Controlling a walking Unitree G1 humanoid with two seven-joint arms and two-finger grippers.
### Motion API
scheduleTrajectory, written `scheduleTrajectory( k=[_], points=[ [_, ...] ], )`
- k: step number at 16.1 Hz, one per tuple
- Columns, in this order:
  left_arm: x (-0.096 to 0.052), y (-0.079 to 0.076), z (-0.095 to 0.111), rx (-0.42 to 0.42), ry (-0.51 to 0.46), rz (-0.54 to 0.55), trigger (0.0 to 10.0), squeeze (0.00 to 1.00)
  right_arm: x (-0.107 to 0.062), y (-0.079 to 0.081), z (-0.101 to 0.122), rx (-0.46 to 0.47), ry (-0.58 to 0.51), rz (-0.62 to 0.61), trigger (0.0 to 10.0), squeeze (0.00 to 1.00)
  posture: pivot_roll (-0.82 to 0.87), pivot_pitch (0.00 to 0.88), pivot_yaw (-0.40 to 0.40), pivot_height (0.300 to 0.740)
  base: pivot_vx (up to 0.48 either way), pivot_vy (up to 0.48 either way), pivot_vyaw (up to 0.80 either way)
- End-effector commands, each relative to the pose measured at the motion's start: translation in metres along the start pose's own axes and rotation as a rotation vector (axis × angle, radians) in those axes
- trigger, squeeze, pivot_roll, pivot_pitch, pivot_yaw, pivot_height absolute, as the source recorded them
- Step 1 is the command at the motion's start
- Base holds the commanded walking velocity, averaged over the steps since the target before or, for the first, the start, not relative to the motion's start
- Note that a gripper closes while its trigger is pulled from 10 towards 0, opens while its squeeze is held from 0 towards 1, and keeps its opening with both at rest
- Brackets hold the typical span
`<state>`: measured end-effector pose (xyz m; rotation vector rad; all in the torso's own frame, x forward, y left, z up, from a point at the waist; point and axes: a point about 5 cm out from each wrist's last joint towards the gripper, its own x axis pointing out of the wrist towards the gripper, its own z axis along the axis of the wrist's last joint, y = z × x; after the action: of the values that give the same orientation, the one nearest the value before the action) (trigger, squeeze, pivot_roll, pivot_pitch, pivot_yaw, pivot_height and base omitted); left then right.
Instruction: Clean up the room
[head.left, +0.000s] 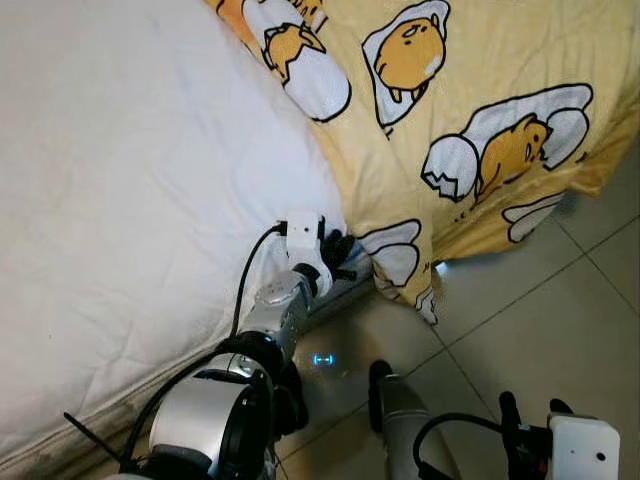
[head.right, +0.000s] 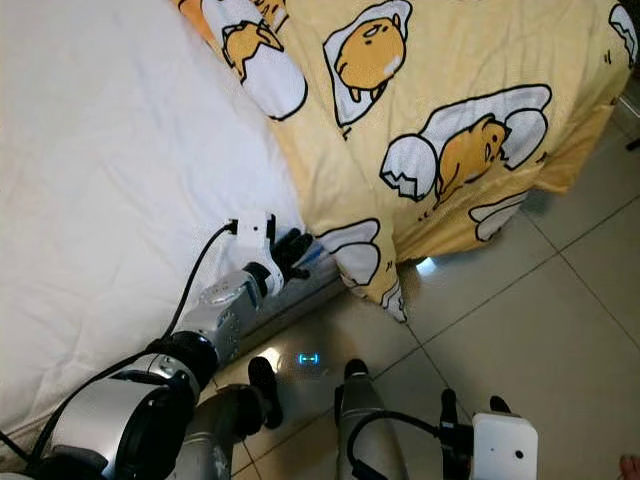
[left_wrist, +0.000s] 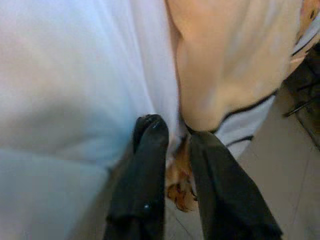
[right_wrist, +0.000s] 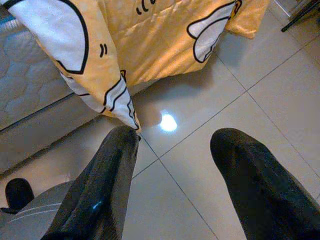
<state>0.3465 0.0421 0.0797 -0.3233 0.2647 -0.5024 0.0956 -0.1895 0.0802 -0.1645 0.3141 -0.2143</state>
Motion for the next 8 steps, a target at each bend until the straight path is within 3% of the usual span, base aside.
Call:
scheduleTrajectory(
  k=[1, 3, 4, 7, 8],
  points=[
    [0.007, -0.085, -0.045, -0.184, 0.096, -0.187, 0.0, 0.0, 0.001, -0.002, -0.009, -0.011, 0.042, -0.012, 10.0, 0.0, -0.42, 0.403, 0.041, 0.74, 0.0, 0.0, 0.0],
    [0.009, -0.083, -0.038, -0.163, 0.065, -0.193, 0.0, 0.0, 0.008, -0.002, -0.008, -0.011, 0.026, -0.005, 10.0, 0.0, -0.4, 0.382, 0.042, 0.74, 0.0, 0.0, 0.0],
    [0.01, -0.081, -0.032, -0.103, 0.031, -0.193, 0.0, 0.0, 0.014, -0.001, -0.004, -0.016, 0.0, 0.0, 10.0, 0.0, -0.4, 0.371, 0.04, 0.74, 0.0, 0.0, 0.0],
    [0.006, -0.061, 0.007, 0.055, -0.2, -0.145, 0.0, 0.0, 0.022, 0.001, 0.005, -0.048, -0.054, 0.008, 10.0, 0.0, -0.4, 0.363, 0.04, 0.74, 0.0, 0.0, 0.0],
    [-0.001, -0.044, 0.036, 0.209, -0.33, -0.054, 10.0, 0.54, 0.024, -0.001, 0.005, -0.048, -0.056, 0.01, 10.0, 0.0, -0.38, 0.362, 0.04, 0.74, 0.0, 0.0, 0.0]
  ],
)
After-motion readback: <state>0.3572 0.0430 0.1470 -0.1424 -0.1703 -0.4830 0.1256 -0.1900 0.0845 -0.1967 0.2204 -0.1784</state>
